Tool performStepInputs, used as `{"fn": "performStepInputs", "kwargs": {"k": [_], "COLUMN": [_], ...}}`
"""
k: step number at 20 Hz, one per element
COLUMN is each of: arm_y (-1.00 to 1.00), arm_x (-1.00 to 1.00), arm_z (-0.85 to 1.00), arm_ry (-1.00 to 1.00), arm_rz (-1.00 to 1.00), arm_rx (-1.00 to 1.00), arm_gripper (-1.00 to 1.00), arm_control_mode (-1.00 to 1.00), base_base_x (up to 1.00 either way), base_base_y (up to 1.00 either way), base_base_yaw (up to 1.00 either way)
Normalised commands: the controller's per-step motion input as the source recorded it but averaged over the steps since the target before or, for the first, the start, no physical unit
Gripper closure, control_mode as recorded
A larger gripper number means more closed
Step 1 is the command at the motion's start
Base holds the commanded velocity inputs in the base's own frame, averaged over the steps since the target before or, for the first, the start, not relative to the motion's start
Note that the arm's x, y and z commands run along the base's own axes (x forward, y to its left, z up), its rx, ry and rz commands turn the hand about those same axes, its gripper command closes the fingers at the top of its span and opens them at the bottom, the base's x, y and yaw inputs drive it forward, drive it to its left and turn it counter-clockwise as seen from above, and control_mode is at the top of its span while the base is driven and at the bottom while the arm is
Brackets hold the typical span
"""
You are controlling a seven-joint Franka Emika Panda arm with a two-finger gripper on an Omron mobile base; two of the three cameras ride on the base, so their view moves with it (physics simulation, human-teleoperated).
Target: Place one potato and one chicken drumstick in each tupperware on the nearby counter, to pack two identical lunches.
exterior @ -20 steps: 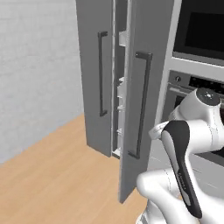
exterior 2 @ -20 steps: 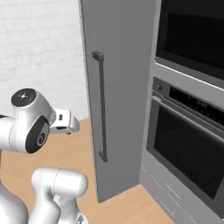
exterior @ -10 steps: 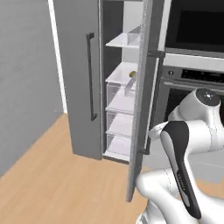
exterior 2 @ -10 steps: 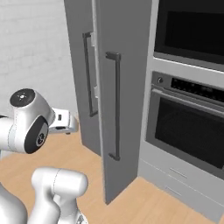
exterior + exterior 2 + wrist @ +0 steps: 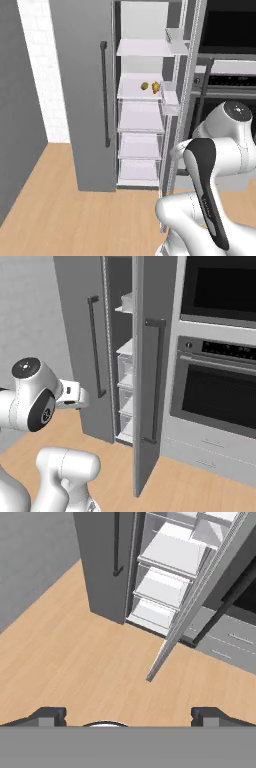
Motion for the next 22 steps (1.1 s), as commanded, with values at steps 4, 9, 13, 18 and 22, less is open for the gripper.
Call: {"fn": "performStepInputs", "kwargs": {"k": [4,9,13,18,22], "arm_y": [0.0,0.0,0.0,0.0,0.0], "arm_x": [0.0,0.0,0.0,0.0,0.0], "arm_z": [0.0,0.0,0.0,0.0,0.0], "arm_ry": [0.0,0.0,0.0,0.0,0.0], "arm_rz": [0.0,0.0,0.0,0.0,0.0], "arm_rx": [0.0,0.0,0.0,0.0,0.0], "arm_gripper": [-1.0,-1.0,-1.0,-1.0,-1.0], "arm_control_mode": [1.0,1.0,1.0,1.0,1.0], "base_base_x": [0.01,0.16,0.91,0.95,0.69], "base_base_y": [1.0,1.0,0.25,-0.25,-0.32], "base_base_yaw": [-0.38,-0.34,-0.2,-0.08,-0.16]}}
